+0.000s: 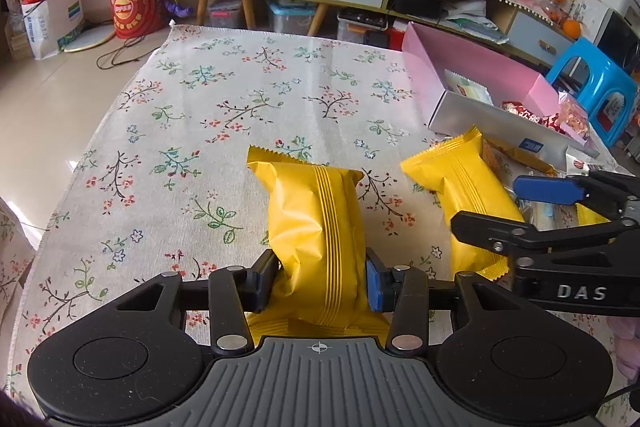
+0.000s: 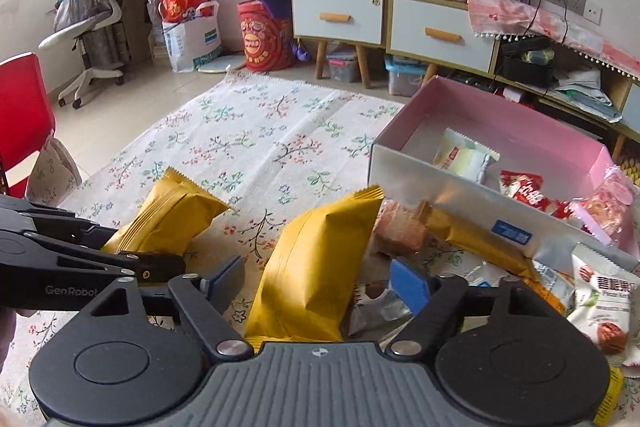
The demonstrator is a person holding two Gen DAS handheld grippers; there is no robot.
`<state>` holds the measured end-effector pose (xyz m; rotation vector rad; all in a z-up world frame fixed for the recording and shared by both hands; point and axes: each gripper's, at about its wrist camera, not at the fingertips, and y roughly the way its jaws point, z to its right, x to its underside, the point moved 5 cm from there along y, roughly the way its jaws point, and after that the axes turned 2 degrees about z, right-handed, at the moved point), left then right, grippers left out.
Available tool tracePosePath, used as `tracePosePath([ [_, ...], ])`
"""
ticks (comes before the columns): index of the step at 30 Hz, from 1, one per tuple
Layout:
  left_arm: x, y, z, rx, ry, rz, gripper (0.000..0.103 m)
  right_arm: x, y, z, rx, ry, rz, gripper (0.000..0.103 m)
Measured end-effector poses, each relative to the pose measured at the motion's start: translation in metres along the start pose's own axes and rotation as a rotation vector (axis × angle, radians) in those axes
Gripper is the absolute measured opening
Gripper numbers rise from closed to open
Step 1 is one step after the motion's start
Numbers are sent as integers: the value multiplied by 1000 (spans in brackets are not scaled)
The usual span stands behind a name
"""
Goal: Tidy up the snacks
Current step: 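Grasp a yellow pastry bag with the left tool while the right tool grasps another, then carry both yellow pastry bags over the pink box and lower them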
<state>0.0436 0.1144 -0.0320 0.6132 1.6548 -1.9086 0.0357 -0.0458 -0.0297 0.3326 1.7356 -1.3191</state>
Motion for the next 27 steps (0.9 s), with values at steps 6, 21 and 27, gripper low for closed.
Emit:
tracePosePath([
  [6, 1, 0, 0, 0, 2, -2, 41, 5, 7, -4, 2, -8, -30, 46],
  [21, -16, -7, -2, -1, -25, 33, 40, -3, -3, -6, -53, 11, 3, 30],
  [27, -30, -13, -7, -8, -56, 60, 40, -16, -16, -8, -77, 16, 46, 30],
])
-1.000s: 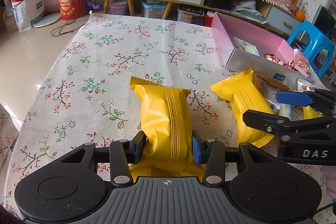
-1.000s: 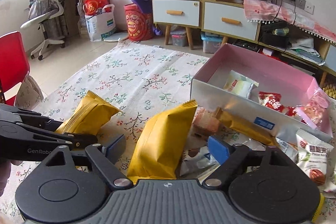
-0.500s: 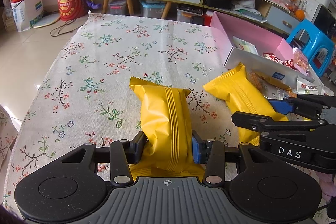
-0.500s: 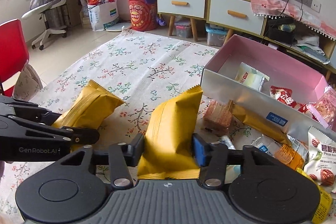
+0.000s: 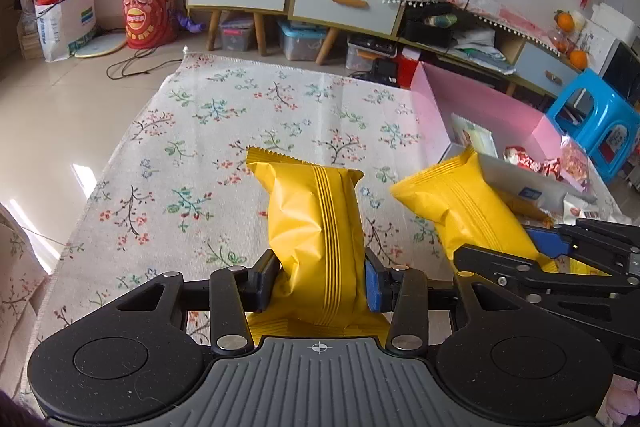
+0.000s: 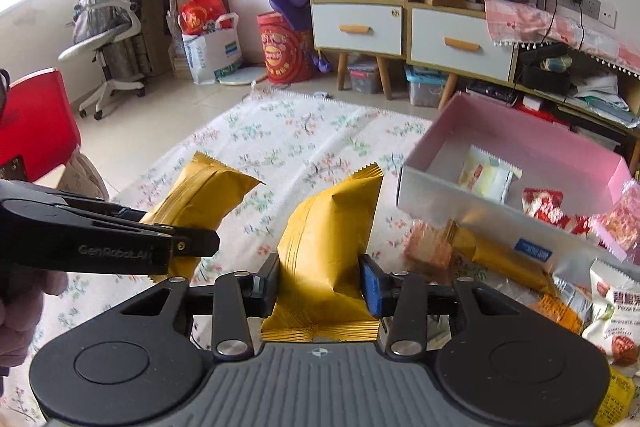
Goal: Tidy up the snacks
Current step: 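Carry both yellow pastry bags over the pink box and lower them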
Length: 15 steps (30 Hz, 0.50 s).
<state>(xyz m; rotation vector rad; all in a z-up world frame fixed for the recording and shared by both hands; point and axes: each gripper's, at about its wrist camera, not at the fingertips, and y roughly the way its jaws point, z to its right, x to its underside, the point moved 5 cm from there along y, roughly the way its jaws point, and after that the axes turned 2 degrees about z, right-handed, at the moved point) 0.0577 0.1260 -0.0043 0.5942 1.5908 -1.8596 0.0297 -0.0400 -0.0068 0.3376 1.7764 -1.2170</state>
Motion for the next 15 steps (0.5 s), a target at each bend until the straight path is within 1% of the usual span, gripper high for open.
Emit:
tracePosePath([
  [4, -12, -1, 4, -3, -4, 15, 40, -12, -6, 6, 7, 20, 29, 30],
  [8, -25, 0, 14, 0, 0, 44, 40, -21, -9, 22, 33, 57, 56, 30],
  [12, -40, 5, 34, 16, 1, 72, 40, -31, -12, 44, 64, 96, 84, 30],
  [15, -52, 12, 55, 43, -14, 93, 40, -38, -14, 65, 97, 134, 107, 30],
])
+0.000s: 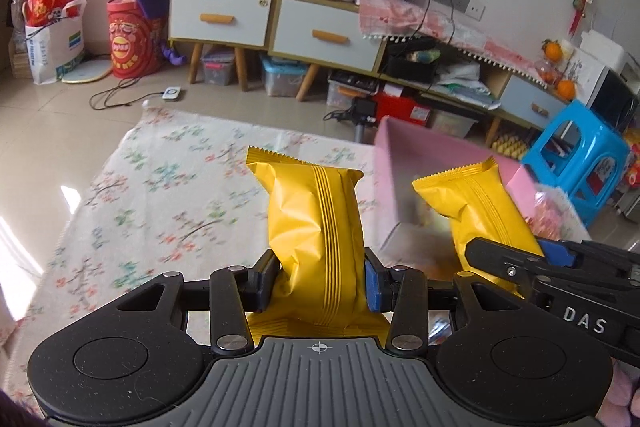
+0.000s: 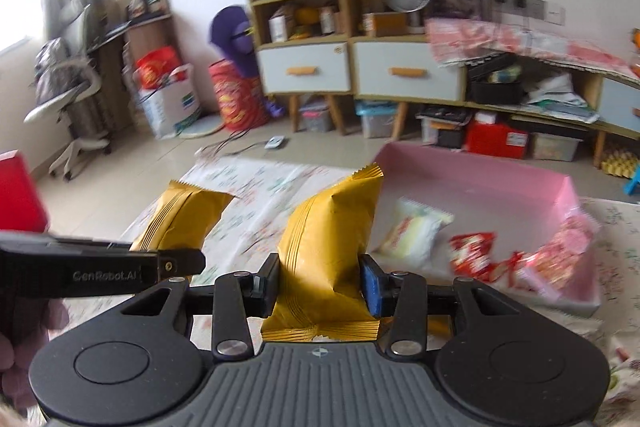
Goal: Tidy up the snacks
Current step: 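Carry both yellow pastry bags over the pink box and lower them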
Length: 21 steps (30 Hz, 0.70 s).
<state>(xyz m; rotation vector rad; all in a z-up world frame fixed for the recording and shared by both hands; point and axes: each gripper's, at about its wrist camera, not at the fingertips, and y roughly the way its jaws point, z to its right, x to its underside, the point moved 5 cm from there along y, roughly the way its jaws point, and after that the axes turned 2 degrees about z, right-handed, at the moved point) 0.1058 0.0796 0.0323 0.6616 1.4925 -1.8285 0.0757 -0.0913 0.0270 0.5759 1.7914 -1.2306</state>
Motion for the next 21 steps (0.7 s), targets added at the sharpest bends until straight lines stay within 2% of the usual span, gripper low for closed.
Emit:
tracePosePath([
  [5, -7, 13, 38, 22, 37, 41, 40, -12, 0, 44, 59, 92, 30, 30],
  [10, -8, 28, 67, 54, 60, 49, 40, -14, -1, 80, 122, 146, 42, 30],
  [13, -12, 44, 84, 69, 125, 51, 40, -17, -5, 99, 169, 164, 61, 30],
  [16, -18, 62, 97, 55, 207, 54, 40, -20, -6, 116, 182, 191, 72, 30],
  [21, -23, 89, 107, 66, 233, 34, 40, -20, 9, 127, 198, 185, 51, 30],
])
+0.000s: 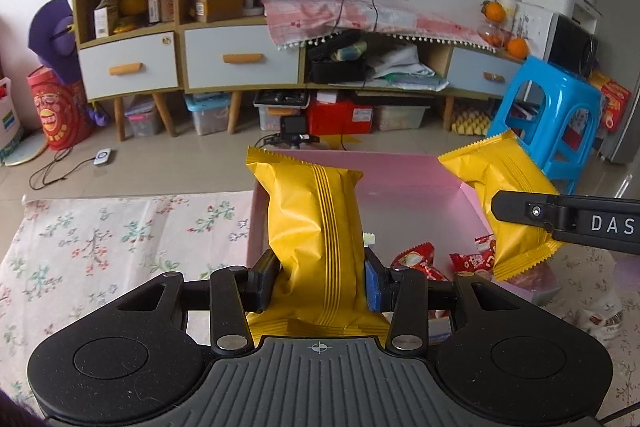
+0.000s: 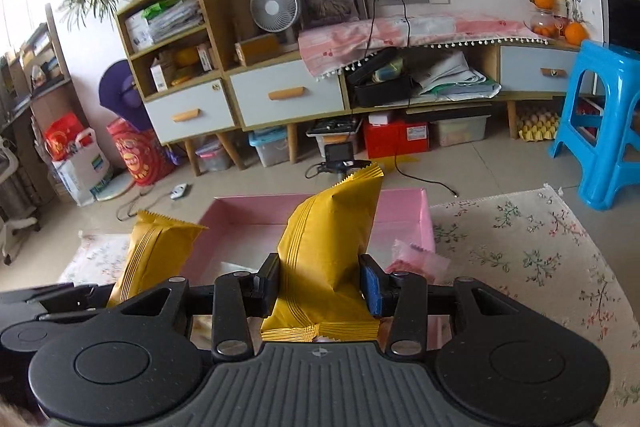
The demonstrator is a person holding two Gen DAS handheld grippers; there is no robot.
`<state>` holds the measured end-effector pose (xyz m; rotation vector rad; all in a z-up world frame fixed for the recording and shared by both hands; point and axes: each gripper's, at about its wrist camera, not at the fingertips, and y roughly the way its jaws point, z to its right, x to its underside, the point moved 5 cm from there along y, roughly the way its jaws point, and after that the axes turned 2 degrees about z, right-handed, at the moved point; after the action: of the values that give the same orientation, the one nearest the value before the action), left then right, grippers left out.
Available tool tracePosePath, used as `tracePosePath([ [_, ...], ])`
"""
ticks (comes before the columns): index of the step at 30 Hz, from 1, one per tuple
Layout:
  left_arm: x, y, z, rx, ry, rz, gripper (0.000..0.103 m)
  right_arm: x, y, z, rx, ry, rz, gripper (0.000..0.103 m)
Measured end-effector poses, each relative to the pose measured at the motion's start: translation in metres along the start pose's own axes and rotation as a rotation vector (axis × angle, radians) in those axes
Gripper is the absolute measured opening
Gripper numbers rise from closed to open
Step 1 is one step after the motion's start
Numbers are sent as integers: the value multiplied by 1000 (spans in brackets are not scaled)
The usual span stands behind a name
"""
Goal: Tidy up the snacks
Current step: 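Carry both yellow pastry bags over the pink box and lower them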
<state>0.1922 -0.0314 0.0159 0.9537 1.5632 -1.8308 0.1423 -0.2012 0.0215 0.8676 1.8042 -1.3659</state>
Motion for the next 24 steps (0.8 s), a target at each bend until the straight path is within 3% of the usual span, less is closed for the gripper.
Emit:
tracePosePath([
  [14, 15, 39, -10, 62, -123, -12, 40, 5, 39, 18, 27, -5, -38, 32],
  [19, 15, 38, -9, 84, -136, -6, 44, 4, 36, 23, 47, 2, -24, 39],
  [24, 10, 34, -3, 113, -132, -16, 63, -5, 31, 14, 56, -54, 16, 60],
])
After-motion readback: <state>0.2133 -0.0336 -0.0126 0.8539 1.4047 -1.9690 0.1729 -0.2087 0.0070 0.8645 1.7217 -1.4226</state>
